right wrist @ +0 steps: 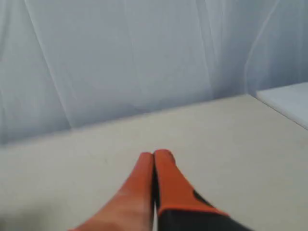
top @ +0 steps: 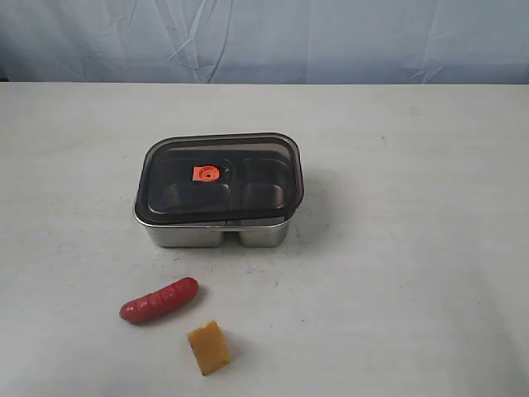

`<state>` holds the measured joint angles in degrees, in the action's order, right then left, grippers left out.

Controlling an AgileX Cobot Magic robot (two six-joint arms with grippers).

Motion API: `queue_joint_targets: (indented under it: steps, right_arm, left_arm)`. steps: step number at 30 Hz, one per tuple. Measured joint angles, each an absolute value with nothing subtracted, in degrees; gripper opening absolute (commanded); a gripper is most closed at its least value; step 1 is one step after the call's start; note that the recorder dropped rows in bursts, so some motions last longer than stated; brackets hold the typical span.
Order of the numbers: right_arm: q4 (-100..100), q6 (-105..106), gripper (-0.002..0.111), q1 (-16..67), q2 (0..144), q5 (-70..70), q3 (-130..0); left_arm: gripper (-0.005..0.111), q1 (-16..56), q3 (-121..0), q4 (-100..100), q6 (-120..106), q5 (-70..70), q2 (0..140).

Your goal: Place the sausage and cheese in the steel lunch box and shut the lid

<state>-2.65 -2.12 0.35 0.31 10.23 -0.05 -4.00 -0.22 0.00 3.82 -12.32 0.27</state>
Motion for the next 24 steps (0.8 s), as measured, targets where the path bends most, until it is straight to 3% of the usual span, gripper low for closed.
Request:
queue_joint_targets:
  steps: [3, 6, 14, 20, 24]
  right_arm:
    - [-21.9, -4.3, -0.001, 0.4, 0.3, -6.8, 0.0]
    - [-35.9, -14.2, -0.001, 0.4, 0.2, -12.3, 0.0]
    - [-34.6, -24.0, -0.001, 0.4, 5.0, 4.5, -5.2]
    - [-39.0, 3.7, -0.001, 0.4, 33.8, 17.5, -26.2]
    - [-53.5, 26.9, 0.009, 0.4, 52.7, 27.4, -36.9]
  left_arm:
    - [0.0, -4.0, -0.2, 0.0, 3.8, -12.3, 0.3]
    - [0.0, -4.0, -0.2, 0.0, 3.8, -12.3, 0.3]
    - [0.0, -4.0, -0.2, 0.0, 3.8, -12.3, 0.3]
    - [0.0, -4.0, -0.2, 0.0, 3.8, -12.3, 0.3]
    - [0.0, -4.0, -0.2, 0.0, 3.8, -12.3, 0.3]
